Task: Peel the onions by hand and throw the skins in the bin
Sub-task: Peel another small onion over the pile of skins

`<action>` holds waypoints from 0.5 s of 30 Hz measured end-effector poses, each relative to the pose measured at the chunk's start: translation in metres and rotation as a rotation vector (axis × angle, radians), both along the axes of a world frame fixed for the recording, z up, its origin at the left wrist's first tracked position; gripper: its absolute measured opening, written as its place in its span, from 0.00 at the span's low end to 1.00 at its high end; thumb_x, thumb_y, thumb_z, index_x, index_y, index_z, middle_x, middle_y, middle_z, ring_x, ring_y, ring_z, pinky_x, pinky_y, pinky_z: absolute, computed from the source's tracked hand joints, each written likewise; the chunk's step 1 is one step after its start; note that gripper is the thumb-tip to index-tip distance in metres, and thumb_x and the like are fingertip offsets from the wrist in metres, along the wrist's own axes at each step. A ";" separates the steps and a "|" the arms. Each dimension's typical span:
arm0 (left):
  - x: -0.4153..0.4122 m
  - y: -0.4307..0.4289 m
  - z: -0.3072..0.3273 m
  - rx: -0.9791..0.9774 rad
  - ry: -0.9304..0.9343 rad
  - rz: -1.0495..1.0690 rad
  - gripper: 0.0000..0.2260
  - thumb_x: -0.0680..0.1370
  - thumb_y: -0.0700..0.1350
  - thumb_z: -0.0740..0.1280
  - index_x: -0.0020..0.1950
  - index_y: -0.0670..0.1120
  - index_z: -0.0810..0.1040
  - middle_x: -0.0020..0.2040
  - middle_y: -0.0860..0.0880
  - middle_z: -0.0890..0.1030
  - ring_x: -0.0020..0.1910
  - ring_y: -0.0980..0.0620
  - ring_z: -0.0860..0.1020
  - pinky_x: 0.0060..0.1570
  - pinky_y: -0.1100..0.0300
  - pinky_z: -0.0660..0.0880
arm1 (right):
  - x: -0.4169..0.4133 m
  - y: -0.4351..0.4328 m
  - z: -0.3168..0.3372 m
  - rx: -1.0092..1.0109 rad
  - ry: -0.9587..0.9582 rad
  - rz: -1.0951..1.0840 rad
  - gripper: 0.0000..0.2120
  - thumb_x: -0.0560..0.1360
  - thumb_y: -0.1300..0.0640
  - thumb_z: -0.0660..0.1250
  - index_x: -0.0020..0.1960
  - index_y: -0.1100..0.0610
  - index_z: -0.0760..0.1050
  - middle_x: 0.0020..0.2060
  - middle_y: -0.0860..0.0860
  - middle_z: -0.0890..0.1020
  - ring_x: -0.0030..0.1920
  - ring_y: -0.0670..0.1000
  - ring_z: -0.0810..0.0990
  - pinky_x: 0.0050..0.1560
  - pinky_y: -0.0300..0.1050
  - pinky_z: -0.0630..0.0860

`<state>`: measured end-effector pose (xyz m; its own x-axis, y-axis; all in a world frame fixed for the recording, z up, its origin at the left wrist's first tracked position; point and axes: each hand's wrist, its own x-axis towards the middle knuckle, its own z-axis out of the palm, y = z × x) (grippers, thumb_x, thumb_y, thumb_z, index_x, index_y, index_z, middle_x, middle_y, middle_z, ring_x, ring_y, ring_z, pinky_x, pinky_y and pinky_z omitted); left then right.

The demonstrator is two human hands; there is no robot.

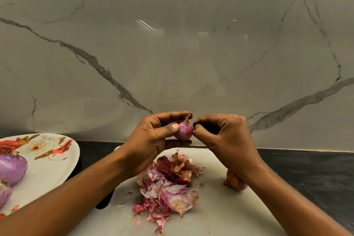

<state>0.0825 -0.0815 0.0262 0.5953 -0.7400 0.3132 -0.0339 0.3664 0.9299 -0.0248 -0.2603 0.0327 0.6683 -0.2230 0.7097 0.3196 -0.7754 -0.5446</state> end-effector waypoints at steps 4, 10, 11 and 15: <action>0.004 0.001 0.002 -0.037 0.059 -0.007 0.19 0.78 0.39 0.64 0.68 0.38 0.79 0.66 0.41 0.83 0.64 0.36 0.82 0.59 0.44 0.83 | -0.001 -0.001 0.002 0.004 0.043 0.001 0.04 0.76 0.59 0.74 0.46 0.53 0.88 0.36 0.44 0.87 0.37 0.46 0.86 0.39 0.48 0.85; 0.006 0.000 0.002 -0.033 0.087 0.000 0.19 0.78 0.39 0.64 0.68 0.38 0.79 0.66 0.41 0.83 0.64 0.36 0.82 0.58 0.45 0.83 | -0.001 -0.001 0.004 0.039 0.110 0.022 0.08 0.76 0.54 0.70 0.41 0.54 0.85 0.33 0.47 0.86 0.36 0.48 0.87 0.38 0.54 0.85; 0.006 0.000 0.001 -0.027 0.076 0.004 0.19 0.78 0.39 0.64 0.68 0.38 0.79 0.66 0.41 0.83 0.64 0.36 0.82 0.58 0.45 0.83 | 0.000 -0.001 0.003 0.035 0.114 0.023 0.06 0.76 0.54 0.72 0.42 0.54 0.86 0.34 0.47 0.86 0.36 0.48 0.87 0.38 0.53 0.86; 0.006 -0.001 0.001 -0.017 0.070 0.027 0.19 0.78 0.40 0.66 0.68 0.38 0.80 0.65 0.40 0.83 0.63 0.37 0.83 0.59 0.45 0.83 | 0.000 -0.004 0.004 0.082 0.105 0.061 0.06 0.75 0.54 0.78 0.51 0.53 0.88 0.42 0.44 0.88 0.42 0.45 0.88 0.42 0.48 0.87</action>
<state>0.0882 -0.0821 0.0269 0.6358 -0.7181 0.2830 0.0205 0.3822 0.9238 -0.0252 -0.2645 0.0368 0.7518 -0.2343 0.6164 0.3028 -0.7077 -0.6383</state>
